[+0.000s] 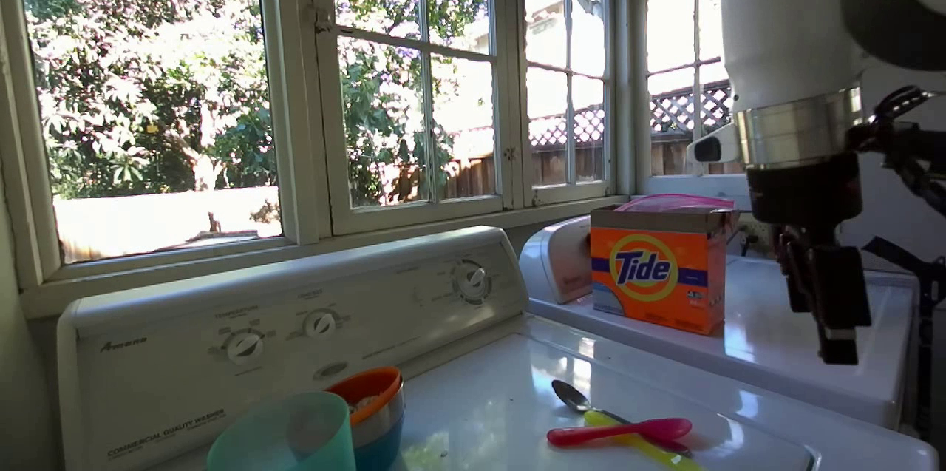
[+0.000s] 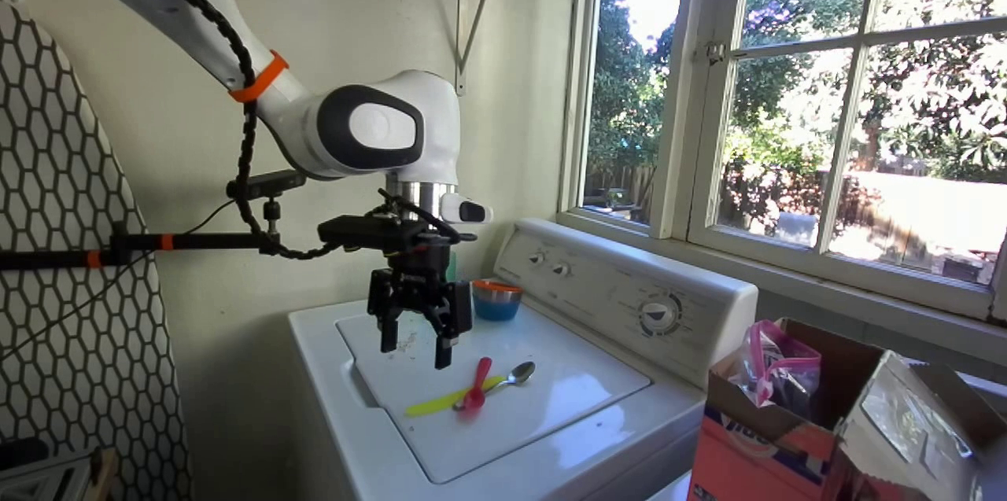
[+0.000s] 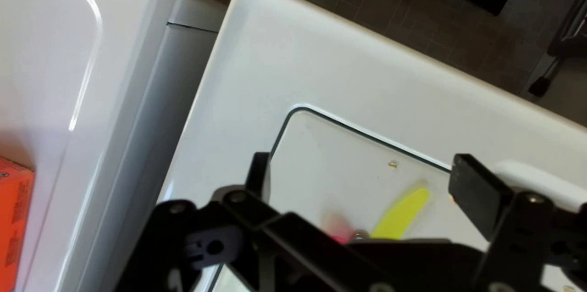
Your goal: Put the kitchen utensils into the cup
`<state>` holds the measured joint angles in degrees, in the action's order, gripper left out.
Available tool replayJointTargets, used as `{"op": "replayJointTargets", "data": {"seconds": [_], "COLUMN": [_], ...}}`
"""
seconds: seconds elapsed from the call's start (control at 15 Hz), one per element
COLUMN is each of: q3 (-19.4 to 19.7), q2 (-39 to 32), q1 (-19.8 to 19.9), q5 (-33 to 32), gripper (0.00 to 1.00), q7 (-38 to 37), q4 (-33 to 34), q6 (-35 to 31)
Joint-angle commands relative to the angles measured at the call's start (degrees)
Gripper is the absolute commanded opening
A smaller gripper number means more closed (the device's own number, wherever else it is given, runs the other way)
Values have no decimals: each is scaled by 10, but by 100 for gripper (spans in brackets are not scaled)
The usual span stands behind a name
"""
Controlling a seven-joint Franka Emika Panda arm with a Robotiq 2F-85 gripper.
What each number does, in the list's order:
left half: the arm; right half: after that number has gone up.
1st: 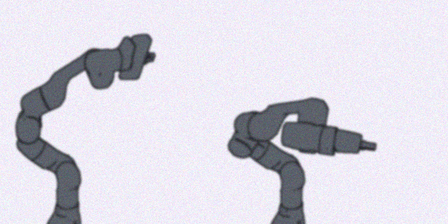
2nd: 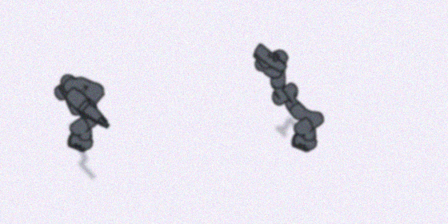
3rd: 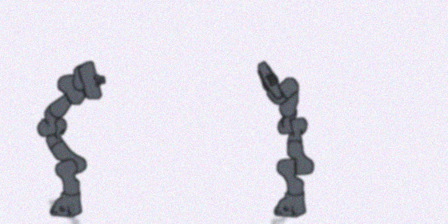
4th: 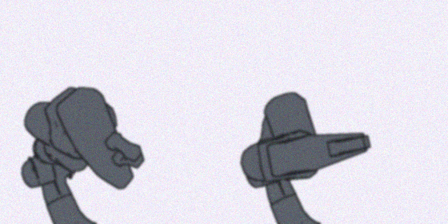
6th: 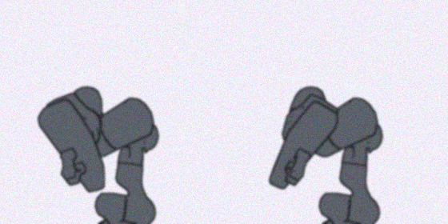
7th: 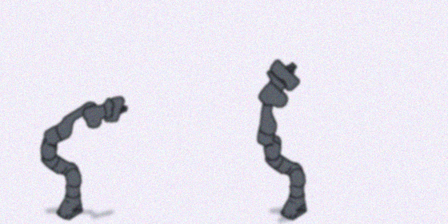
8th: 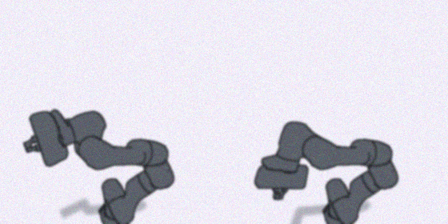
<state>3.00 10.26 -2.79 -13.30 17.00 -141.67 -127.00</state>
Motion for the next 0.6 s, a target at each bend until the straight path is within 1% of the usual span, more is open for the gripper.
{"op": "replayJointTargets", "data": {"seconds": [0.0,0.27,0.33,0.4,0.47,0.53], "q3": [-13,-13,-14,-16,-18,-17], "q2": [-14,-10,-33,-68,-96,-118], "q1": [7,11,11,13,16,15], "q5": [2,1,-9,-34,-55,-61], "gripper": [100,100,100,100,100,100], "q7": [-4,-2,6,6,2,9], "q4": [6,8,23,40,59,73], "q6": [1,1,7,-14,-20,-33]}}
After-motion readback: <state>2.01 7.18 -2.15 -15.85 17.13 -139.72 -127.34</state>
